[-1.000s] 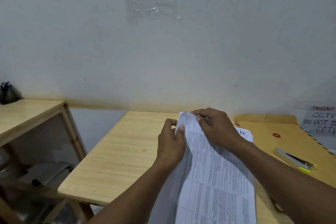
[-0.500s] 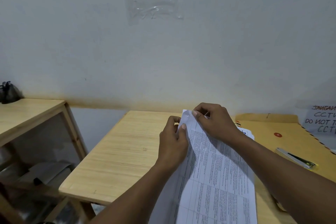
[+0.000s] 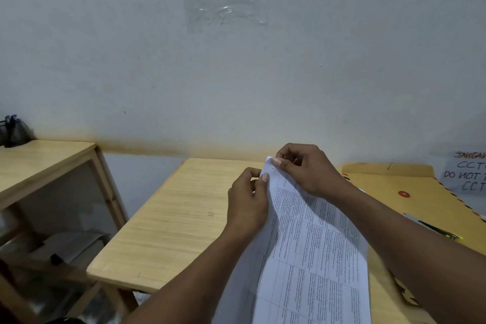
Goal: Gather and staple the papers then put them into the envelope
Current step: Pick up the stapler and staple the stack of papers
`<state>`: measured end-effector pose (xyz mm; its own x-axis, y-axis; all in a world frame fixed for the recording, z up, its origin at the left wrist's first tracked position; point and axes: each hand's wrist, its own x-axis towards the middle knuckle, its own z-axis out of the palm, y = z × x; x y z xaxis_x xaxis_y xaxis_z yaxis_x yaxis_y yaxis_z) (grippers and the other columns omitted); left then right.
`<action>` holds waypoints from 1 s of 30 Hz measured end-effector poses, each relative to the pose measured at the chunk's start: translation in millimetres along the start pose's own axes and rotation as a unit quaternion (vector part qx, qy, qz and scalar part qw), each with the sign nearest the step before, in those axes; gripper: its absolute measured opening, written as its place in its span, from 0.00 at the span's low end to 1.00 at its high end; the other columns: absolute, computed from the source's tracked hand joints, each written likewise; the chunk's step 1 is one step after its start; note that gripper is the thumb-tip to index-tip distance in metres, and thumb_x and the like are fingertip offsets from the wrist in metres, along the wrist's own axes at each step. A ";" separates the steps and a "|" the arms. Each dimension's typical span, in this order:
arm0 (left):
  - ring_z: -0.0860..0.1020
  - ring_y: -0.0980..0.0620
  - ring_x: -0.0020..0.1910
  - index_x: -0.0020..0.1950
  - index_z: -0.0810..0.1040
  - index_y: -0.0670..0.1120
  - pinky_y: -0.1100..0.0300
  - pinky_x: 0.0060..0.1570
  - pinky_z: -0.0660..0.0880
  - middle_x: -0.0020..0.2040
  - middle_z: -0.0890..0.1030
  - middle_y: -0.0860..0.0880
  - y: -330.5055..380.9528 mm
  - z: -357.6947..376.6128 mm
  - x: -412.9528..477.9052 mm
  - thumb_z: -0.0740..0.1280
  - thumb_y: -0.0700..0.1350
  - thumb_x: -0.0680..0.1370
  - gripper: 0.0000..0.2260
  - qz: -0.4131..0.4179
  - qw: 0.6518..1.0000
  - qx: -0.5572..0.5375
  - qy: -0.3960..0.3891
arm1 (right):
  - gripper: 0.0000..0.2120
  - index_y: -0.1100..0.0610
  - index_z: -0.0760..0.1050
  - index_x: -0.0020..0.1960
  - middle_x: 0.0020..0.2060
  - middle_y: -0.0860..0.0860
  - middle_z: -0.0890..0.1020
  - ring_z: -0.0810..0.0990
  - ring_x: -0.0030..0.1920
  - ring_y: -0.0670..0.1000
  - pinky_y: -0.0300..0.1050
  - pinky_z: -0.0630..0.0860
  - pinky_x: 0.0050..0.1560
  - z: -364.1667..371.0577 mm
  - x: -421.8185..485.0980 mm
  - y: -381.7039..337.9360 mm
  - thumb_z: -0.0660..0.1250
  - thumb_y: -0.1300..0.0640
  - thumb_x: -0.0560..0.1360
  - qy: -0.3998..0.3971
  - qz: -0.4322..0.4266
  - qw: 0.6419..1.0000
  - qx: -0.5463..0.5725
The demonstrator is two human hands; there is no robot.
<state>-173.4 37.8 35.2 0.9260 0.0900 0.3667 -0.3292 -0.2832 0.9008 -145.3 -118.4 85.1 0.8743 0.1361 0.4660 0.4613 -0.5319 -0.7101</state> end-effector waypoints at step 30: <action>0.82 0.42 0.46 0.48 0.73 0.51 0.50 0.42 0.75 0.46 0.83 0.42 33.3 -20.5 42.0 0.60 0.48 0.83 0.06 -0.001 0.993 -0.068 0.100 | 0.24 0.42 0.71 0.67 0.64 0.48 0.74 0.67 0.68 0.54 0.54 0.62 0.64 -34.6 17.1 -16.4 0.67 0.39 0.73 0.197 0.005 0.937 -0.290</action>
<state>-149.3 51.7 85.3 0.8762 0.2818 0.3908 -0.3611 -0.1529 0.9199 -143.2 -136.3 123.0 0.7017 -0.1295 0.7006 0.1943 -0.9113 -0.3630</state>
